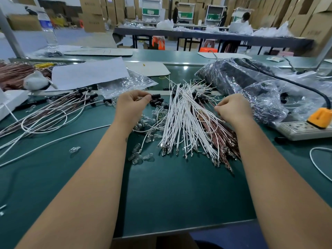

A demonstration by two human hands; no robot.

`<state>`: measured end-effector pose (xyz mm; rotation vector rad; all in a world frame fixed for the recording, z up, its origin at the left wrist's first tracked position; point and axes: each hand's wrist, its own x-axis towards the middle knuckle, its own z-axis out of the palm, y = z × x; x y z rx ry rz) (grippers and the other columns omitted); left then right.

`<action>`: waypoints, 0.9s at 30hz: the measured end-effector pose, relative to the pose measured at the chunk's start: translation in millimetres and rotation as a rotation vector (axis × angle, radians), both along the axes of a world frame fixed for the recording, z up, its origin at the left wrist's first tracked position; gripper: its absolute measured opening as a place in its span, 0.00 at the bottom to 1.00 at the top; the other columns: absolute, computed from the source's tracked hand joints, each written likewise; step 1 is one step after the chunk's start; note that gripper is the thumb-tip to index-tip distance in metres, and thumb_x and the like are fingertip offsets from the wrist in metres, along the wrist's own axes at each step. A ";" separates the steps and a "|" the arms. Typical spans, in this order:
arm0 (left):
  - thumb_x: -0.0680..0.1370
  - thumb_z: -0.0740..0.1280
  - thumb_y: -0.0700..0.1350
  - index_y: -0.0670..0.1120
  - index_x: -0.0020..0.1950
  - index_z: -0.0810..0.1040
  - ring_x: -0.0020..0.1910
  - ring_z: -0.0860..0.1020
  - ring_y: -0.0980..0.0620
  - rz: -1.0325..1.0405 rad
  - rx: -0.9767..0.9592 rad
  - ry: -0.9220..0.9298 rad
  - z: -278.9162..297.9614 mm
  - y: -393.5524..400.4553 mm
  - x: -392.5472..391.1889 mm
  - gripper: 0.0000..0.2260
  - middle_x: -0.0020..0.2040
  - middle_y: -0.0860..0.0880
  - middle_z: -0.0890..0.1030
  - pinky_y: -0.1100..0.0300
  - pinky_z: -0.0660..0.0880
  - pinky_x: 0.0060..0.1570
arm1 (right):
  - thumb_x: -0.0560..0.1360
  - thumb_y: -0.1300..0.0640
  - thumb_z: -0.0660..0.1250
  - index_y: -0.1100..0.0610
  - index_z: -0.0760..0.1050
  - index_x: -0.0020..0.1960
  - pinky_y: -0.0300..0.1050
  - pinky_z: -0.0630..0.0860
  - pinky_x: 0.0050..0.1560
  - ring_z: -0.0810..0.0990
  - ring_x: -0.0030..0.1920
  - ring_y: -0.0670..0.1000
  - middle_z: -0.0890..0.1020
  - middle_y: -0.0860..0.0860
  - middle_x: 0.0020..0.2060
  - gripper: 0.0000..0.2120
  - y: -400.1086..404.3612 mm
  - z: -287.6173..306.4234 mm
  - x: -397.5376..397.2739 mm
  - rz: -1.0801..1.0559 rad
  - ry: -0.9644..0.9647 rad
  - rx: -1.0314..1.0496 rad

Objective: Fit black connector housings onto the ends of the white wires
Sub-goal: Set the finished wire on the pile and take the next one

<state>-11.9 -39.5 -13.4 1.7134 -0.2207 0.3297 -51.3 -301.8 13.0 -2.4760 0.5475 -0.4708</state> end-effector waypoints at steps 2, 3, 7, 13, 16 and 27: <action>0.77 0.69 0.41 0.45 0.46 0.82 0.19 0.63 0.61 0.030 0.017 -0.002 -0.7 1.1 1.4 0.03 0.24 0.59 0.72 0.70 0.61 0.21 | 0.74 0.59 0.71 0.57 0.84 0.44 0.50 0.80 0.46 0.82 0.41 0.55 0.84 0.56 0.41 0.03 0.2 8.0 -3.4 0.011 -0.016 -0.033; 0.77 0.69 0.41 0.46 0.46 0.82 0.20 0.64 0.61 0.043 0.025 -0.006 -0.9 1.7 1.7 0.03 0.24 0.59 0.73 0.69 0.62 0.22 | 0.75 0.60 0.71 0.56 0.84 0.44 0.49 0.80 0.46 0.82 0.42 0.56 0.84 0.56 0.42 0.03 0.3 13.2 -4.2 0.002 -0.008 -0.087; 0.76 0.70 0.43 0.48 0.47 0.82 0.25 0.64 0.56 0.055 0.021 -0.011 0.5 1.4 1.9 0.02 0.28 0.53 0.73 0.65 0.63 0.26 | 0.73 0.65 0.67 0.59 0.82 0.44 0.45 0.70 0.38 0.74 0.35 0.55 0.79 0.55 0.36 0.06 6.7 40.1 -6.0 -0.093 -0.009 -0.363; 0.76 0.70 0.42 0.48 0.48 0.83 0.23 0.61 0.56 0.039 -0.012 -0.003 1.3 1.0 1.9 0.03 0.23 0.59 0.71 0.66 0.60 0.23 | 0.75 0.68 0.62 0.62 0.73 0.44 0.46 0.67 0.35 0.73 0.36 0.54 0.73 0.53 0.34 0.04 52.2 65.1 9.9 -0.017 -0.284 -0.351; 0.76 0.70 0.43 0.50 0.45 0.83 0.26 0.63 0.53 0.043 -0.023 0.004 0.9 3.2 1.6 0.03 0.23 0.59 0.72 0.65 0.62 0.25 | 0.75 0.71 0.59 0.61 0.76 0.53 0.46 0.75 0.46 0.78 0.47 0.53 0.80 0.54 0.45 0.12 94.9 46.4 21.9 0.215 -0.398 -0.125; 0.76 0.71 0.40 0.52 0.39 0.81 0.34 0.76 0.54 0.101 -0.020 0.045 -1.1 10.5 13.3 0.08 0.35 0.50 0.80 0.64 0.74 0.36 | 0.75 0.60 0.62 0.52 0.81 0.48 0.45 0.74 0.42 0.77 0.46 0.53 0.81 0.51 0.42 0.10 116.9 -18.9 29.8 0.338 -0.383 -0.022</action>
